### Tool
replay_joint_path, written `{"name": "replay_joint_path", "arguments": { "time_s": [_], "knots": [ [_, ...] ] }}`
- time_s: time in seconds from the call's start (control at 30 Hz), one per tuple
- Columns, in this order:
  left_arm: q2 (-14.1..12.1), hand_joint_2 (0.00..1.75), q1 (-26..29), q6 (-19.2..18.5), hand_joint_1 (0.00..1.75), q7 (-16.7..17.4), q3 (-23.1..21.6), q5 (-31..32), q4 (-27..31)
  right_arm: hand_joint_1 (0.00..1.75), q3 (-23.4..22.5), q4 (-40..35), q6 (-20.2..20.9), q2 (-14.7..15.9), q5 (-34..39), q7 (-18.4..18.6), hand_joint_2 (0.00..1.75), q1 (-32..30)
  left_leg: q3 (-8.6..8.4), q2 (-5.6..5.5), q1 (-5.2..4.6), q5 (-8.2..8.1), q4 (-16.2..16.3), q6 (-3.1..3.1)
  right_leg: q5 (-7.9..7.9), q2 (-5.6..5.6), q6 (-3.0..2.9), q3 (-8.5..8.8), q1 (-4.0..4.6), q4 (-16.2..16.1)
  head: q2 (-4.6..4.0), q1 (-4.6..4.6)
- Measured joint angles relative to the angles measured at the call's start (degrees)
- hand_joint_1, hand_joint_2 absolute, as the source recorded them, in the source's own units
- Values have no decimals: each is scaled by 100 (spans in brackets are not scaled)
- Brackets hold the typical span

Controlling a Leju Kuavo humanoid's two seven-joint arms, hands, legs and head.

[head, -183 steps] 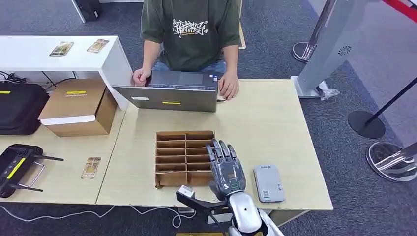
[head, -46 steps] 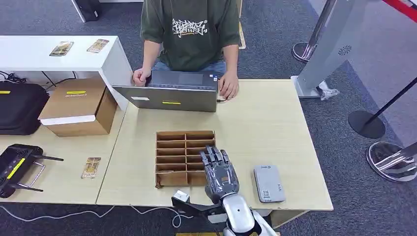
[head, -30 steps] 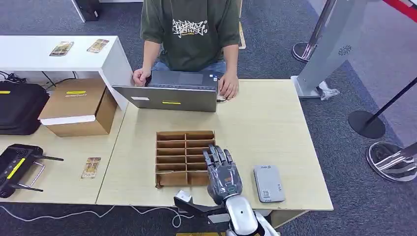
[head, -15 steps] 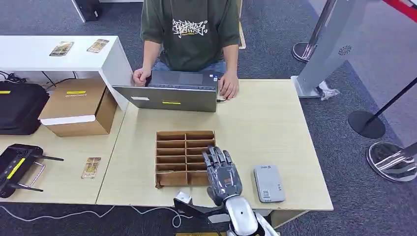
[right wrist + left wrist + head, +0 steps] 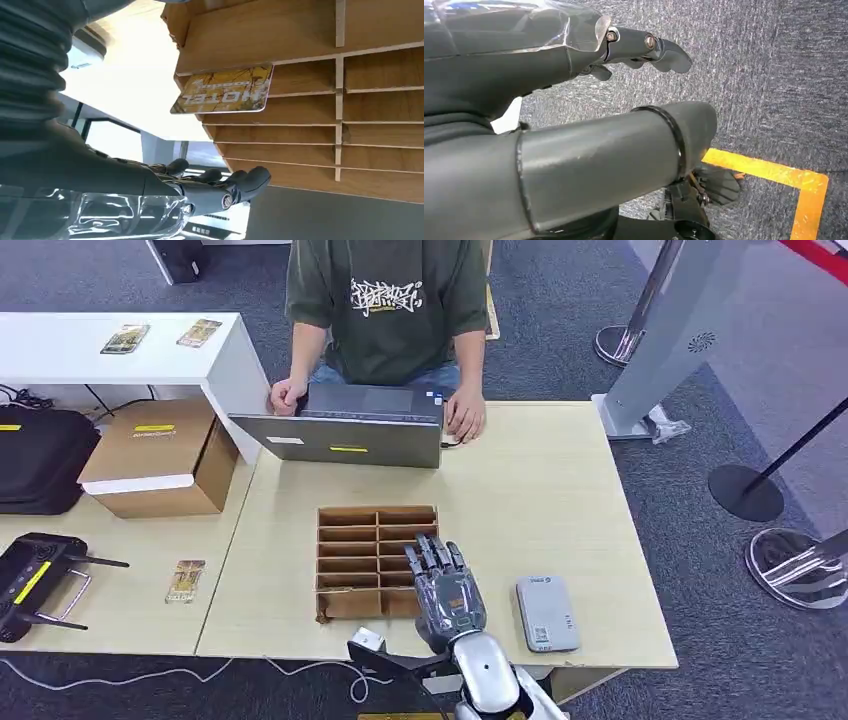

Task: Pass the card to the sensor for recognition and then transmit it.

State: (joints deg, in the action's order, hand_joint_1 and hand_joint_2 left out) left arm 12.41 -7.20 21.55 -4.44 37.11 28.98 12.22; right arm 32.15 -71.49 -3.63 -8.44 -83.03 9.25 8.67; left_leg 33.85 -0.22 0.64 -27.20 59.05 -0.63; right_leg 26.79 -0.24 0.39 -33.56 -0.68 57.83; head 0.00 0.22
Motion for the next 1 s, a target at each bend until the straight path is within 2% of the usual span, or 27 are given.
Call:
{"name": "replay_joint_path", "arguments": {
  "time_s": [0.17,0.2,0.23,0.27,0.3,0.43,0.5,0.53,0.57,0.77,0.9,1.0],
  "knots": [
    [-2,0,-4,-66,0,86,0,-15,0,3,0,13,-2,0,2,2,175,6,0,0,0,0,0,0,0,0,0,0,0,0,0,0],
    [-4,0,-11,-110,0,166,0,-24,0,40,0,22,-2,0,4,11,175,13,0,0,0,0,0,0,0,0,0,0,0,0,0,0],
    [-7,0,-20,-140,0,258,0,-26,0,122,0,28,-2,-2,4,24,175,25,0,0,0,0,0,0,0,0,0,0,0,0,0,0],
    [-7,0,-32,-162,0,308,0,-24,0,166,0,33,-2,-4,7,33,175,40,0,0,0,0,0,0,0,0,0,0,0,0,0,2],
    [-9,0,-45,-168,0,339,0,-24,0,175,0,33,-2,-4,15,35,175,54,-1,0,0,0,0,0,0,0,0,0,0,0,0,0],
    [-28,0,-79,-168,0,374,0,-22,0,171,0,57,-35,-4,17,37,175,72,-1,0,0,0,0,0,0,0,0,0,0,0,0,0],
    [-31,0,-78,-166,0,317,0,-26,0,157,0,77,-77,-4,9,35,175,72,0,0,0,0,0,0,0,0,0,0,0,0,0,2],
    [-31,0,-78,-166,0,310,0,-26,0,155,0,81,-85,-4,2,35,175,73,0,0,0,0,0,0,0,0,0,0,0,0,0,0],
    [-31,0,-79,-166,0,310,0,-28,0,145,0,83,-101,-4,2,35,175,76,0,0,0,0,0,0,0,0,0,0,0,0,0,0],
    [-39,0,-92,-168,0,339,0,-52,0,140,4,122,-114,-4,-13,31,175,127,0,0,0,0,0,0,0,0,0,0,0,0,0,0],
    [-48,0,-72,-68,0,53,0,-48,0,133,4,125,-118,-4,-15,28,175,123,0,0,0,0,0,0,0,0,0,0,0,0,0,0],
    [-46,0,-58,-59,0,-35,0,-46,0,136,5,122,-129,-4,-18,31,175,122,0,0,0,0,0,0,0,0,0,-1,0,0,0,0]
  ]
}}
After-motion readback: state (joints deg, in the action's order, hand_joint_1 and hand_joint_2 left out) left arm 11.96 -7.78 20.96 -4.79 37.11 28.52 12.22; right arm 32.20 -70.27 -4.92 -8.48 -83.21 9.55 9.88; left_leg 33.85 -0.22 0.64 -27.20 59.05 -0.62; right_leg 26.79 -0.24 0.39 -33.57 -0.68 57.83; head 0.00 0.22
